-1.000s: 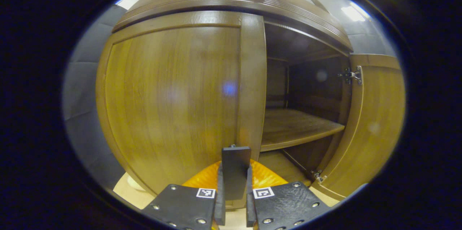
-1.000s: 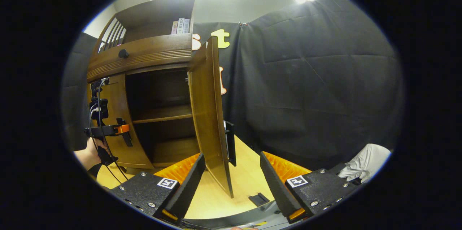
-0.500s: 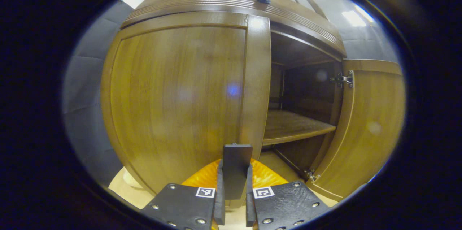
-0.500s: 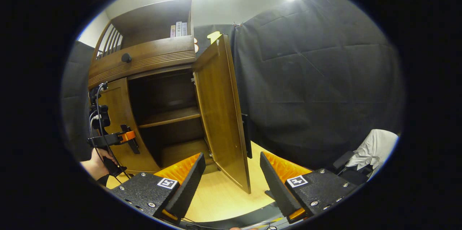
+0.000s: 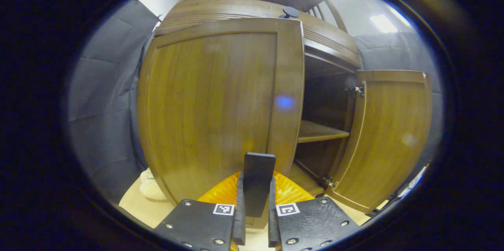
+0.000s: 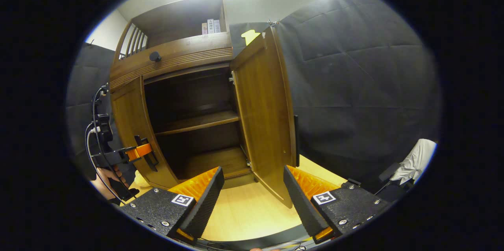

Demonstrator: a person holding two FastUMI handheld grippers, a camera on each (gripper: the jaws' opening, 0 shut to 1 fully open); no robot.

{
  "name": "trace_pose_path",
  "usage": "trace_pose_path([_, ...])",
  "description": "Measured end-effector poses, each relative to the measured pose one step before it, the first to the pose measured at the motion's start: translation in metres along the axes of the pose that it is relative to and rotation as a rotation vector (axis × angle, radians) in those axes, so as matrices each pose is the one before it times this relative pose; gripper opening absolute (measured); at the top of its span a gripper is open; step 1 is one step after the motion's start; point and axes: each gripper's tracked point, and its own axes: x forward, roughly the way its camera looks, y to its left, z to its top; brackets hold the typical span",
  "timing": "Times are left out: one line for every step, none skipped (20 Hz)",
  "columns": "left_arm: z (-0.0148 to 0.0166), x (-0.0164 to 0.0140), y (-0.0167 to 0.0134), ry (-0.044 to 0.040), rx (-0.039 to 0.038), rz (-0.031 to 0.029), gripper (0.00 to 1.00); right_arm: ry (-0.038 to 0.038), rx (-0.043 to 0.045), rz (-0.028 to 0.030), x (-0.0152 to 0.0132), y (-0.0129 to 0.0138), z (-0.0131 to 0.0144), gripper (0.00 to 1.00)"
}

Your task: Open the right door of the double-door shoe cabinet with the right hand, and open the left door with the left hand.

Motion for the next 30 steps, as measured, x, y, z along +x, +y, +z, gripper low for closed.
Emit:
trace_pose_path([0.00100, -0.00019, 0.00053, -0.00138, -0.00224, 0.00100, 0.30, 0.00129, -0.00015, 0.01538, 0.00178, 0.00494, -0.00036, 0.94])
trace_pose_path([0.00015, -0.00063, -0.00007, -0.00331, -0.00371, 0.00089, 0.30, 0.00150, -0.00319, 0.01561, 0.00234, 0.00478, -0.00029, 0.94])
trace_pose_path([0.00068, 0.00065, 0.00010, -0.00362, -0.00592, 0.00134, 0.24, 0.00080, -0.00446, 0.01536, 0.00221, 0.00458, 0.00040, 0.94])
trace_pose_path([0.00091, -0.00049, 0.00004, -0.00392, -0.00452, 0.00250, 0.24, 0.00261, -0.00543, 0.01657, 0.00241, 0.00510, -0.00126, 0.94])
trace_pose_path([0.00057, 0.00113, 0.00081, -0.00388, -0.00370, 0.00394, 0.24, 0.00441, -0.00569, 0.01792, 0.00269, 0.00594, -0.00094, 0.94])
trace_pose_path([0.00083, -0.00158, -0.00018, -0.00377, -0.00147, 0.00439, 0.24, 0.00488, -0.00569, 0.01726, 0.00160, 0.00545, -0.00088, 0.94])
trace_pose_path([-0.00022, 0.00012, 0.00076, -0.00238, -0.00210, 0.00529, 0.24, 0.00464, -0.00438, 0.01683, 0.00162, 0.00568, -0.00131, 0.94])
trace_pose_path([0.00074, -0.00052, 0.00034, -0.00204, -0.00105, 0.00517, 0.24, 0.00553, -0.00370, 0.01683, 0.00307, 0.00509, -0.00052, 0.94])
trace_pose_path([0.00094, 0.00093, 0.00072, -0.00133, -0.00114, 0.00506, 0.26, 0.00584, -0.00307, 0.01554, 0.00226, 0.00510, -0.00173, 0.94])
trace_pose_path([-0.00043, -0.00059, 0.00014, -0.00114, -0.00294, 0.00624, 0.22, 0.00464, -0.00254, 0.01446, 0.00308, 0.00476, -0.00059, 0.94])
trace_pose_path([0.00006, 0.00089, 0.00066, -0.00145, -0.00300, 0.00660, 0.24, 0.00460, -0.00112, 0.01383, 0.00419, 0.00505, -0.00091, 0.94])
trace_pose_path([-0.00005, -0.00032, 0.00056, -0.00160, -0.00119, 0.00496, 0.24, 0.00524, 0.00065, 0.01533, 0.00376, 0.00531, -0.00015, 0.94])
trace_pose_path([0.00034, 0.00100, 0.00041, -0.00045, 0.00084, 0.00325, 0.24, 0.00452, 0.00152, 0.01587, 0.00280, 0.00651, -0.00040, 0.94])
trace_pose_path([-0.00022, -0.00010, 0.00024, -0.00118, -0.00075, 0.00428, 0.23, 0.00057, -0.00052, 0.01607, 0.00297, 0.00568, 0.00083, 0.94])
trace_pose_path([0.00019, 0.00211, 0.00127, -0.00265, -0.00216, 0.00630, 0.23, -0.00054, -0.00402, 0.01256, 0.00366, 0.00391, 0.00038, 0.94])
trace_pose_path([0.00001, 0.00115, 0.00238, -0.00195, -0.00250, 0.00645, 0.20, 0.00041, -0.00520, 0.01119, 0.00325, 0.00380, 0.00006, 0.94])
trace_pose_path([0.00034, 0.00214, 0.00179, -0.00022, -0.00138, 0.00679, 0.23, 0.00114, -0.00368, 0.01181, 0.00160, 0.00539, -0.00049, 0.94])
trace_pose_path([0.00021, 0.00018, -0.00004, -0.00166, -0.00130, 0.00779, 0.23, 0.00139, -0.00167, 0.01195, 0.00195, 0.00416, -0.00015, 0.94])
trace_pose_path([0.00305, 0.00359, -0.00104, -0.00629, -0.00184, 0.00976, 0.23, 0.00193, -0.00142, 0.01018, 0.00209, 0.00392, -0.00088, 0.94])
trace_pose_path([0.00212, 0.00489, -0.00245, -0.00417, -0.00050, 0.00669, 0.25, 0.00176, -0.00112, 0.00840, 0.00206, 0.00295, -0.00005, 0.94])
trace_pose_path([-0.00026, 0.00177, -0.00091, 0.00252, -0.00077, 0.00598, 0.26, 0.00223, -0.00031, 0.00806, 0.00156, 0.00340, -0.00128, 0.94])
trace_pose_path([-0.00013, 0.00011, 0.00114, -0.00214, 0.00138, 0.00655, 0.28, 0.00174, 0.00015, 0.00663, 0.00164, 0.00288, -0.00004, 0.94])
trace_pose_path([0.00116, 0.00661, -0.00109, 0.00113, 0.00426, 0.00887, 0.25, 0.00165, 0.00028, 0.00526, 0.00110, 0.00199, -0.00086, 0.94])
trace_pose_path([-0.00510, -0.00282, 0.00684, 0.00892, 0.00653, 0.01810, 0.23, 0.00037, 0.00048, 0.00475, 0.00075, 0.00182, -0.00011, 0.94])
trace_pose_path([-0.00423, -0.01444, 0.01617, 0.00212, 0.00034, 0.02240, 0.20, 0.00075, -0.00010, 0.00333, 0.00043, 0.00190, -0.00075, 0.94])
trace_pose_path([-0.00040, -0.00356, 0.01471, -0.00034, -0.01068, 0.01717, 0.18, 0.00163, -0.00087, 0.00187, 0.00029, 0.00048, -0.00029, 0.94])
trace_pose_path([0.00108, -0.00502, 0.01520, -0.00377, -0.01724, 0.01840, 0.16, 0.00062, -0.00152, 0.00113, 0.00054, 0.00076, 0.00027, 0.94])
trace_pose_path([0.00316, -0.00613, 0.01958, -0.00859, -0.00947, 0.02754, 0.13, -0.00074, -0.00294, -0.00063, -0.00038, -0.00066, 0.00007, 0.94])
trace_pose_path([0.00180, 0.00033, 0.01795, -0.01007, -0.00103, 0.03298, 0.11, 0.00058, -0.00339, -0.00140, 0.00006, 0.00019, -0.00010, 0.94])
trace_pose_path([-0.00089, 0.00098, 0.00841, 0.00127, -0.00673, -0.00130, 0.14, 0.00220, -0.00322, -0.00127, -0.00040, -0.00102, -0.00001, 0.94])
